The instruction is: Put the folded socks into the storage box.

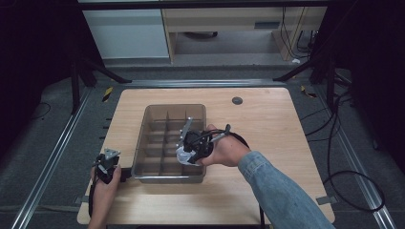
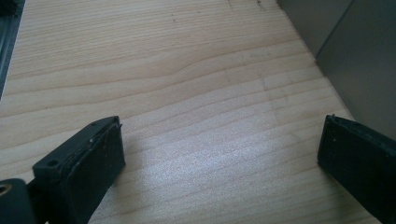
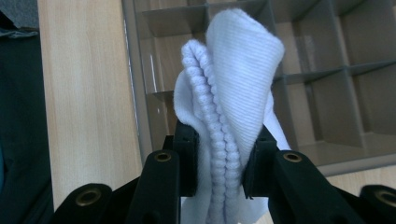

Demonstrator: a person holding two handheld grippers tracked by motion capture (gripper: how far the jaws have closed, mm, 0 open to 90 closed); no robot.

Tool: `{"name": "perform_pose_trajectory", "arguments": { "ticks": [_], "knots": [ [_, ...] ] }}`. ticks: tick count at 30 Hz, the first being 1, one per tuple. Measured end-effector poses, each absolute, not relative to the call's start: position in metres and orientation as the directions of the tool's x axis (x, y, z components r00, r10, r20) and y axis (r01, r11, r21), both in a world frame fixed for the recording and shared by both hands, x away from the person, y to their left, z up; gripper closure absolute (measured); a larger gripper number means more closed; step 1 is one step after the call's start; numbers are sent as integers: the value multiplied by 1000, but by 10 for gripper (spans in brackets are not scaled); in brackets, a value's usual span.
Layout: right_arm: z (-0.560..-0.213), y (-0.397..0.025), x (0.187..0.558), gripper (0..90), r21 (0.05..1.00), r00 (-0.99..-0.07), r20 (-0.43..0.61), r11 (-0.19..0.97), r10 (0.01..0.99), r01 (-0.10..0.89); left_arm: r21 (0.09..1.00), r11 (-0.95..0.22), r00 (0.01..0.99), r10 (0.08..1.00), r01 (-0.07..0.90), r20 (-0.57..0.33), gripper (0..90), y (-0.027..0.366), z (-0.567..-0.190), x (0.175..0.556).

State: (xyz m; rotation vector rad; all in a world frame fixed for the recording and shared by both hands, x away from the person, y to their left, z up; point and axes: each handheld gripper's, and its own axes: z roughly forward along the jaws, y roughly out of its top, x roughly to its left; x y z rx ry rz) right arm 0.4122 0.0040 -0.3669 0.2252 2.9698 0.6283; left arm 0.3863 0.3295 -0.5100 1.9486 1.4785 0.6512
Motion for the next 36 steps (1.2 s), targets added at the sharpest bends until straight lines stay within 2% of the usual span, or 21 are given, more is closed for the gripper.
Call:
{"name": "perform_pose_trajectory", "arguments": {
  "ticks": [17,36],
  "knots": [
    [-378,9,410,715,373,-990,-33,920,140,118,714,-200,261,965,671,25,0,329,-510,386],
    [-394,15,413,694,331,-988,33,931,154,156,714,-201,263,964,670,25,0,329,-510,386]
  ]
}}
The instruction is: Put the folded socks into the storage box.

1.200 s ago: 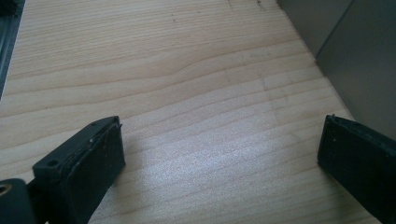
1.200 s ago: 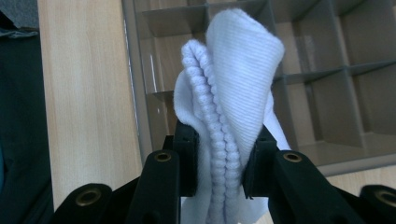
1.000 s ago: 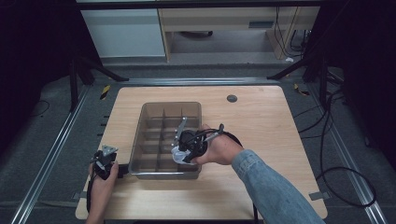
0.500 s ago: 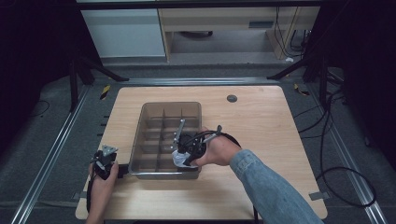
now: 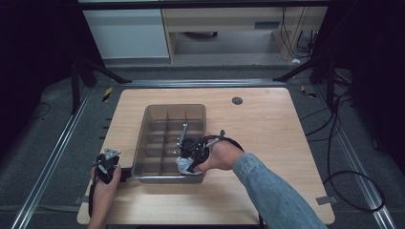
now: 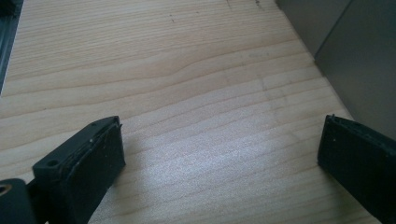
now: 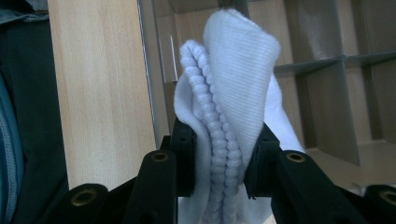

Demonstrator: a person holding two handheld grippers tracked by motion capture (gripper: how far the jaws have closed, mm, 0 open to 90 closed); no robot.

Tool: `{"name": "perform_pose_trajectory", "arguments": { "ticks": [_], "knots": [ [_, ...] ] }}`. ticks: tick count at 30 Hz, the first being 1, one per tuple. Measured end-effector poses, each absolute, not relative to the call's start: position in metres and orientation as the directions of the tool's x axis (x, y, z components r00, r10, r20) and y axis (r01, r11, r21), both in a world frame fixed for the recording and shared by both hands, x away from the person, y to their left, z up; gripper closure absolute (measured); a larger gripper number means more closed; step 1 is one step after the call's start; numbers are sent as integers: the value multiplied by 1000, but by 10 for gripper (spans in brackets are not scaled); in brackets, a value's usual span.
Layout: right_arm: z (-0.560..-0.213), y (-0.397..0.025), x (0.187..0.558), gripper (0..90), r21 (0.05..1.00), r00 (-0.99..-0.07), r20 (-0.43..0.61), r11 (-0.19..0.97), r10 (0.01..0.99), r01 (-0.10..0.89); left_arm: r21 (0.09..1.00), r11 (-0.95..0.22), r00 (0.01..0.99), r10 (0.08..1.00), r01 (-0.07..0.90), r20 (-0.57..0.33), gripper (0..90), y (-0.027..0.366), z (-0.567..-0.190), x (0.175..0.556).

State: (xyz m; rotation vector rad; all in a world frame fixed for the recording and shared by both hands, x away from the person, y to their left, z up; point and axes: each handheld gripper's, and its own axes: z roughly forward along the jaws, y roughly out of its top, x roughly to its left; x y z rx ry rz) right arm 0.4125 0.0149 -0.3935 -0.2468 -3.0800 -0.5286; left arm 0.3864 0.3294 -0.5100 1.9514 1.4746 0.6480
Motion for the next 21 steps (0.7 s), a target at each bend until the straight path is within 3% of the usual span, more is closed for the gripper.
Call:
{"name": "perform_pose_trajectory", "arguments": {
  "ticks": [7,11,13,21],
  "knots": [
    [-394,14,413,646,337,-988,45,929,150,157,714,-201,263,964,670,25,0,329,-510,386],
    [-392,13,412,547,344,-988,34,926,149,152,714,-202,264,964,670,25,0,329,-510,386],
    [-390,11,410,451,345,-988,21,926,153,151,714,-201,264,964,670,25,0,329,-510,386],
    [-378,0,408,377,370,-986,15,915,166,159,714,-202,264,964,670,25,0,329,-510,386]
  ]
}}
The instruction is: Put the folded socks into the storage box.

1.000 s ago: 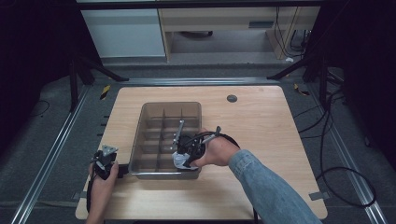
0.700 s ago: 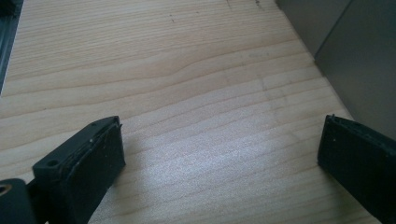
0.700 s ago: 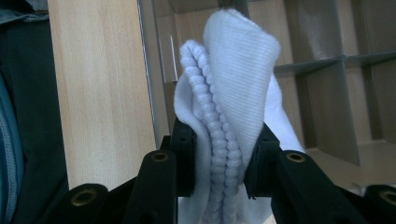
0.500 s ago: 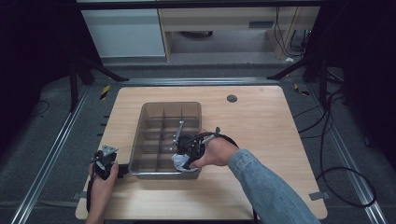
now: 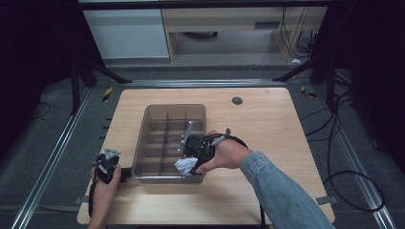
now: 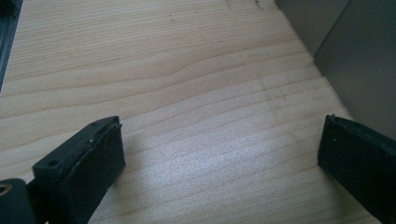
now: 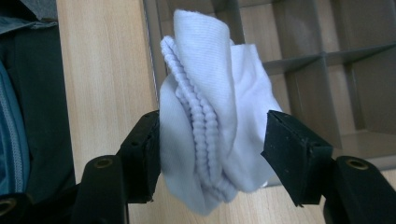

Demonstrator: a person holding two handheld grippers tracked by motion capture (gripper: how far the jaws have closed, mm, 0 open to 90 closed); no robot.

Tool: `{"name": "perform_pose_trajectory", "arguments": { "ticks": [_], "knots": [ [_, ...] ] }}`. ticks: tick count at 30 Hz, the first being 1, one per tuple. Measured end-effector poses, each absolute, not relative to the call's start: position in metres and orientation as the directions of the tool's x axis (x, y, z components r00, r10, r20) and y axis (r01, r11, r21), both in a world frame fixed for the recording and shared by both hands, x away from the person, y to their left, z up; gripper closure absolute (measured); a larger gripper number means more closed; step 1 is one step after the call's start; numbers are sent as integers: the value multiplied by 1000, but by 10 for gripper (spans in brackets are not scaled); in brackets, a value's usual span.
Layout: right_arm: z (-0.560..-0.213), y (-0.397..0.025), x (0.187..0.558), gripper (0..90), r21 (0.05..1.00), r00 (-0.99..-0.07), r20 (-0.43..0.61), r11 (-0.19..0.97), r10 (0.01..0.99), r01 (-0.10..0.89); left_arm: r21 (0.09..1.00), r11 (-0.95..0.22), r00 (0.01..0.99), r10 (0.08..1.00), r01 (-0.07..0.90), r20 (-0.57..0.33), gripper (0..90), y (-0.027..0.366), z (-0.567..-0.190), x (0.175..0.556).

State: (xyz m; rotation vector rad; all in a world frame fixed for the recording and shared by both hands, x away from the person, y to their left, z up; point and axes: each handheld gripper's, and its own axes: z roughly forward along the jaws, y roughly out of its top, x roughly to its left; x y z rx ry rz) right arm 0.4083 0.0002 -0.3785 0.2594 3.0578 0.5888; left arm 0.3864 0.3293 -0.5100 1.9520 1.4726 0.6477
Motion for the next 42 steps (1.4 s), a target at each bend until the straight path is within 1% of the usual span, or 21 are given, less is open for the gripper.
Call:
{"name": "perform_pose_trajectory", "arguments": {
  "ticks": [5,7,12,15,16,17,18,19,20,21,22,23,24,25,26,27,28,30,31,34,42],
  "knots": [
    [-374,-5,407,353,378,-986,19,911,168,163,714,-202,264,964,670,24,0,329,-510,386],
    [-370,-10,408,328,379,-983,19,909,181,174,714,-203,265,964,670,25,0,329,-510,386],
    [-362,-19,411,315,383,-981,13,905,195,185,714,-203,266,964,670,25,0,329,-510,386],
    [-351,-25,413,319,398,-979,1,898,205,188,714,-204,266,964,670,25,0,329,-510,386],
    [-344,-27,415,339,415,-977,-2,889,213,193,715,-202,265,964,669,24,0,329,-510,386],
    [-341,-27,415,359,415,-977,-5,889,213,192,715,-202,265,964,669,24,0,329,-510,386],
    [-341,-27,415,359,415,-977,-5,889,213,192,715,-201,265,964,669,24,0,329,-510,386],
    [-338,-27,416,388,418,-978,-12,890,208,184,714,-202,266,964,670,24,0,329,-510,386],
    [-333,-27,418,481,422,-977,-24,888,211,182,715,-202,265,964,670,24,0,329,-510,386],
    [-333,-27,418,481,422,-977,-24,888,211,182,715,-202,265,964,670,24,0,329,-510,386],
    [-328,-26,420,590,420,-977,-34,890,212,179,715,-203,266,964,669,24,0,329,-510,386],
    [-328,-26,420,590,420,-977,-34,890,212,179,715,-203,266,964,669,24,0,329,-510,386],
    [-325,-24,423,678,421,-978,-34,891,204,171,715,-203,266,964,669,24,0,329,-510,386],
    [-323,-23,424,724,421,-979,-36,891,202,168,715,-203,266,964,669,24,0,329,-510,386],
    [-322,-22,425,757,422,-979,-38,891,201,167,715,-203,266,964,669,24,0,329,-510,386],
    [-322,-22,425,757,422,-979,-38,891,201,167,715,-203,266,964,669,24,0,329,-510,386],
    [-321,-20,426,779,425,-980,-40,890,197,162,715,-203,266,964,669,24,0,329,-510,386],
    [-318,-15,428,849,430,-979,-44,888,201,163,715,-203,266,964,669,24,0,329,-510,386],
    [-318,-15,428,849,430,-979,-44,888,201,163,715,-203,267,964,669,24,0,329,-510,386],
    [-319,-8,429,900,441,-979,-52,884,197,155,715,-203,267,963,669,24,0,329,-510,386],
    [-331,5,431,900,438,-983,-32,887,180,148,715,-204,268,963,669,25,0,329,-510,386]
  ]
}}
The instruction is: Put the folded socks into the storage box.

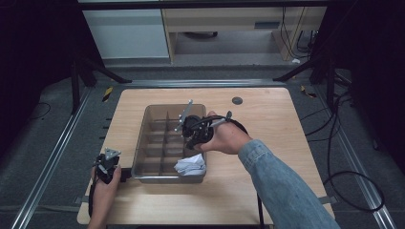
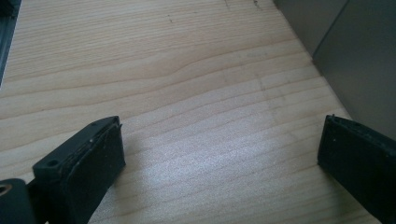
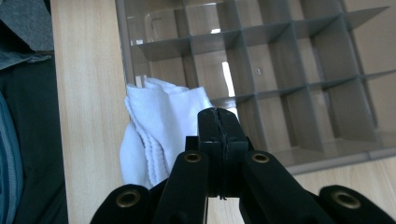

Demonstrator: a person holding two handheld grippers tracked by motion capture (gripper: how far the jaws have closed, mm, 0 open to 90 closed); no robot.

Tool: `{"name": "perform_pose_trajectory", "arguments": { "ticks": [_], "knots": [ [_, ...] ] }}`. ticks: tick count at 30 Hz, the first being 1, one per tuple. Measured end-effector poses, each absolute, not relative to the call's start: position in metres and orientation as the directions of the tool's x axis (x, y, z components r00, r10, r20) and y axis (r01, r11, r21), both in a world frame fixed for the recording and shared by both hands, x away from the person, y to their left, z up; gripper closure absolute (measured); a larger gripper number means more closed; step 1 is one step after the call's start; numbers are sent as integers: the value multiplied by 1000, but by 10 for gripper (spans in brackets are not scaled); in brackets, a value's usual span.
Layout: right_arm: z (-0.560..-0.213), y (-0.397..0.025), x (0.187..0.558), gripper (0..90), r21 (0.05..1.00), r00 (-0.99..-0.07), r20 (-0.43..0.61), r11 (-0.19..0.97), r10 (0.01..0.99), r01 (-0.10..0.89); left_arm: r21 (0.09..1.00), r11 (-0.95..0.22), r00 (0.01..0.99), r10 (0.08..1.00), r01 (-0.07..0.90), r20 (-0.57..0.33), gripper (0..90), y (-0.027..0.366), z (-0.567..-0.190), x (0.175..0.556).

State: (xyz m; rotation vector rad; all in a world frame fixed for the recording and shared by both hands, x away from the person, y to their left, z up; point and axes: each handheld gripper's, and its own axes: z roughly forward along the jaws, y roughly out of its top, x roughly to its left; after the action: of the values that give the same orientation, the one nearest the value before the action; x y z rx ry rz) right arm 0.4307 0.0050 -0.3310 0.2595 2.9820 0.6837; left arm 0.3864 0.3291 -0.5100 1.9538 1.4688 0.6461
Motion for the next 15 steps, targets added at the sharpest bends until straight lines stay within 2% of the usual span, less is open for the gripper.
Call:
{"name": "perform_pose_trajectory", "arguments": {
  "ticks": [15],
  "knots": [
    [-351,20,428,900,407,-989,6,903,145,135,715,-204,267,963,669,24,0,329,-510,386]
  ]
}}
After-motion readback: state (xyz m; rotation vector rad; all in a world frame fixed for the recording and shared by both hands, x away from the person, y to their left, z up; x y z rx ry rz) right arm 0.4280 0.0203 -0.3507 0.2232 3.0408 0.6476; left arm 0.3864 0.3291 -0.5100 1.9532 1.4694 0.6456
